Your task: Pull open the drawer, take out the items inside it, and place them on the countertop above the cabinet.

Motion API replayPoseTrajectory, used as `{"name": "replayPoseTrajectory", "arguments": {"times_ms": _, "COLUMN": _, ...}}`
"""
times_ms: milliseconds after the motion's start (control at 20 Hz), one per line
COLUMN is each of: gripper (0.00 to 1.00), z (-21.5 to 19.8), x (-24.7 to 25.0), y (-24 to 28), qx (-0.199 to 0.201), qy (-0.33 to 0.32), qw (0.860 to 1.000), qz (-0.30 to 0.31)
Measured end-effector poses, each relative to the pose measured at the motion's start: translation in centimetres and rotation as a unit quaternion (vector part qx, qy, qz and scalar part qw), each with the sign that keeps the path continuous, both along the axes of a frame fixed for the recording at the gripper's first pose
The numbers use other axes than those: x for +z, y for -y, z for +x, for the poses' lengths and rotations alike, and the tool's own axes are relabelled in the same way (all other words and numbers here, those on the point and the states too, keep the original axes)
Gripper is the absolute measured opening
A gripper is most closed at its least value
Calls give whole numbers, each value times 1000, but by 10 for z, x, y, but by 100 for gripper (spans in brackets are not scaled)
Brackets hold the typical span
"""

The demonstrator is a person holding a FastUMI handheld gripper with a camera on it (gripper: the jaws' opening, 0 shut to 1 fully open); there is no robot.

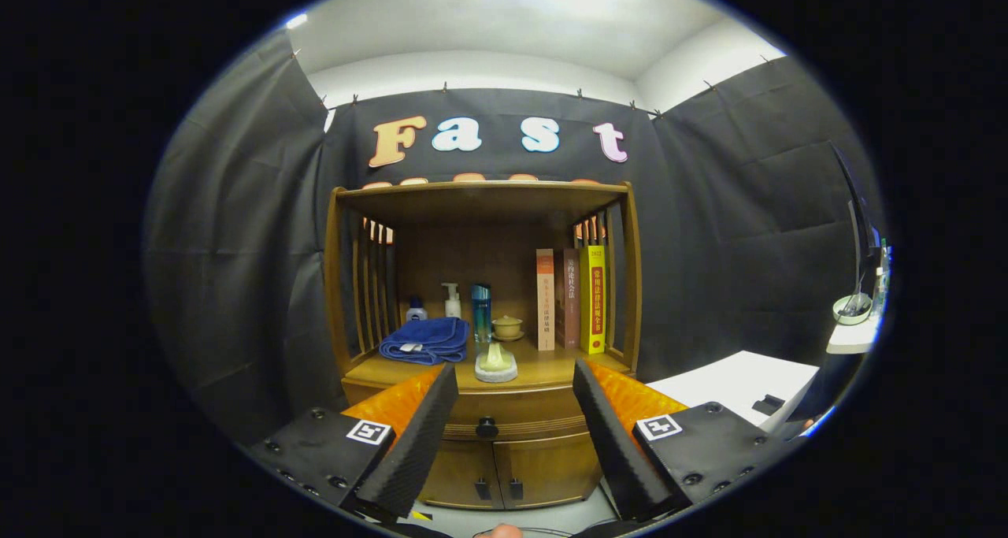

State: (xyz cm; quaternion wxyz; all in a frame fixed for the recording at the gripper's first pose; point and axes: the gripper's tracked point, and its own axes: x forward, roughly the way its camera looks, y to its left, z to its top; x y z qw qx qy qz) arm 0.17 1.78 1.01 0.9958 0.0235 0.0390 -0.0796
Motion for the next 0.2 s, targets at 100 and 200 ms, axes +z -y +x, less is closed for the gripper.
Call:
{"name": "replayPoseTrajectory", "arguments": {"times_ms": 100, "gripper": 98, "z": -2, "x": 0, "y": -4, "qx": -2, "qy": -3, "qw": 1000, "qz": -11}}
{"name": "replayPoseTrajectory", "arguments": {"times_ms": 200, "gripper": 98, "z": -4, "x": -2, "y": -9, "qx": 2, "qy": -7, "qw": 1000, "qz": -20}}
